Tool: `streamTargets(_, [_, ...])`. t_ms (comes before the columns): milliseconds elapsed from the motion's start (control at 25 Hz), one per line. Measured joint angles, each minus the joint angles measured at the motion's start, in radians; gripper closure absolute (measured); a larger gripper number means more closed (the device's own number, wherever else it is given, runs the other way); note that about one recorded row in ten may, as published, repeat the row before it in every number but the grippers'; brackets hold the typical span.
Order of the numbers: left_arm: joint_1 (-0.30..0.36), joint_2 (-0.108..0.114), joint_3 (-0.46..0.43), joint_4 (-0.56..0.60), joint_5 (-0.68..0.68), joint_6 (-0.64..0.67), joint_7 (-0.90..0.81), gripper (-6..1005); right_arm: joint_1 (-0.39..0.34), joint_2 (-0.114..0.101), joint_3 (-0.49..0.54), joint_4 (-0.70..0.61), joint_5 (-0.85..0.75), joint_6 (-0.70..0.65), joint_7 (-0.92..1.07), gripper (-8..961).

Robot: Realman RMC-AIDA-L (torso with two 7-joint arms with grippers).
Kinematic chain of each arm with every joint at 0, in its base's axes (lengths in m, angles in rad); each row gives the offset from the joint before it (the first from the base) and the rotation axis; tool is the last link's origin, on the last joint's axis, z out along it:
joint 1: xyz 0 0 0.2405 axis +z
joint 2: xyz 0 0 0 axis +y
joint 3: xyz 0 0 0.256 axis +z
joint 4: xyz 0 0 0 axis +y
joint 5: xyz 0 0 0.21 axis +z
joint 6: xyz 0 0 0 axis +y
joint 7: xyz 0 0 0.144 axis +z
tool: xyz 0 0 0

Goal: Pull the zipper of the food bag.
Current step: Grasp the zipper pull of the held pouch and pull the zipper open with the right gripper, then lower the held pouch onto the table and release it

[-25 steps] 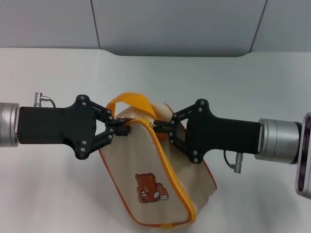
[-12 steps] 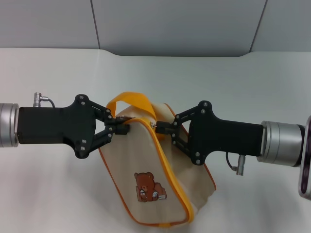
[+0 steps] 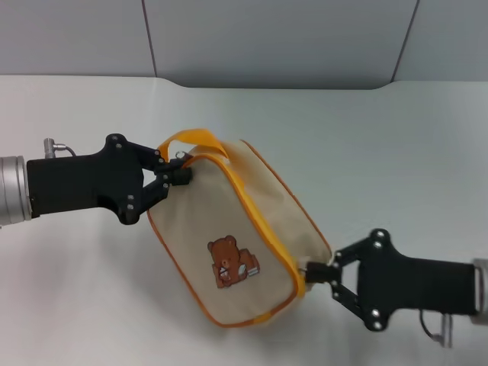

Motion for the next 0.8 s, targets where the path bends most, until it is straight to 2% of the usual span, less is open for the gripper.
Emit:
streamTargets(240, [0.009, -0.009, -0.015, -0.025, -0.002, -0.003, 0.000, 942, -0.033, -0.001, 0.059, -0.012, 0.025, -0.010, 0.063, 910])
streamTargets(400, [0.043, -0.041, -0.089, -0.057, -0.015, -0.003, 0.029, 942, -0.028, -0.006, 0.120, -0.017, 0.039, -0.041, 0.154, 902])
streamTargets(560, [0.077, -0.076, -0.142, -0.154, -0.019, -0.016, 0.103, 942, -0.020, -0.015, 0.200, -0.016, 0.085, -0.090, 0.260, 894])
streamTargets(680, [0.095, -0.092, -0.142, -0.206, -0.020, -0.036, 0.128, 942, -0.003, -0.022, 0.211, -0.018, 0.100, -0.097, 0.325, 765])
streamTargets(800, [0.104, -0.094, -0.142, -0.275, -0.020, -0.076, 0.165, 941, 0.014, -0.026, 0.217, -0.012, 0.102, -0.093, 0.347, 646])
